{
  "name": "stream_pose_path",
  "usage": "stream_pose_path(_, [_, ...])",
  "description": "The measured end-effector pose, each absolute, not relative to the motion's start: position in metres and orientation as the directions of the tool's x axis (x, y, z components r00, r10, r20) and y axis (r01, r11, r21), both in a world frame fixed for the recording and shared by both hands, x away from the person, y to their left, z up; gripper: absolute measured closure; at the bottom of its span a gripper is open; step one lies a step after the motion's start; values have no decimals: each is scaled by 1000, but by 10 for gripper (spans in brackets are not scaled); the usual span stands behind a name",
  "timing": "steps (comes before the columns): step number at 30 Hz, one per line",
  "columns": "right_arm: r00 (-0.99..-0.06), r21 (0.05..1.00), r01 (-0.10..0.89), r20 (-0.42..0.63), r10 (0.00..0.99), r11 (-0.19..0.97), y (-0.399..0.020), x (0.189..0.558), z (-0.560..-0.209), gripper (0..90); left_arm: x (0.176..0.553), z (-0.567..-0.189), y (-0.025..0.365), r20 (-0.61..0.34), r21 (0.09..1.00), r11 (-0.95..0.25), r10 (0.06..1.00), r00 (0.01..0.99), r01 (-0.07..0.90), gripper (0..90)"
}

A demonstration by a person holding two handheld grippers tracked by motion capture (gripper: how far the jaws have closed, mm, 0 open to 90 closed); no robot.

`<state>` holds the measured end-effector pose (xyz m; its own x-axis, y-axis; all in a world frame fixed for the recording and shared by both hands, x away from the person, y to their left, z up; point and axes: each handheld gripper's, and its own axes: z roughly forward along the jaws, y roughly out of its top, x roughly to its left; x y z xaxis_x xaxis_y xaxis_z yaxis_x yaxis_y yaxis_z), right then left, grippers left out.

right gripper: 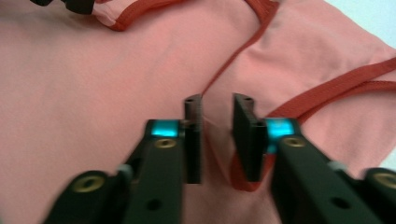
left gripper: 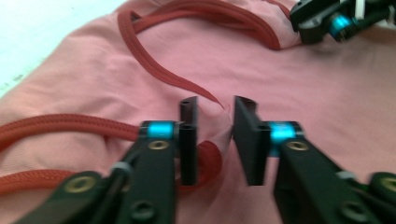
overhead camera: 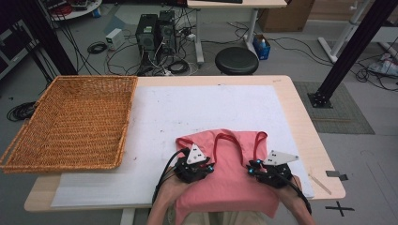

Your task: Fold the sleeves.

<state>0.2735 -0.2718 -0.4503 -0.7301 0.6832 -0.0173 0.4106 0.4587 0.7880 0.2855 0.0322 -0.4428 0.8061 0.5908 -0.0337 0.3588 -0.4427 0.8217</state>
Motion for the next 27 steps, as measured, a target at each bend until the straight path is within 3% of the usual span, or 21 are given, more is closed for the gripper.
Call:
stream_pose_path(4, [-718,815,421,32,696,397,-281,270,-447,876,278,-439,43,-51,838,-410,599,799,361,845])
stream_pose_path(12, [-704,834,435,78,706,341,-296,253,-447,900,260,-440,63,-66,843,-399,589,805,361,846])
stream_pose_path(15, [-703,836,421,56,709,352,-295,249,-449,741,258,-447,65,-87,839,-385,603,793,385,802])
stream_pose_path(18, [-720,846,380,16,694,374,-288,255,-443,697,259,-444,64,-77,850,-374,609,790,371,690])
stream_pose_path(25, [-736,794,373,-62,674,480,-269,272,-449,673,263,-443,55,-58,844,-402,590,806,355,658])
stream_pose_path(27, [-730,770,391,-75,680,504,-266,275,-452,759,263,-446,53,-58,843,-403,591,805,357,659])
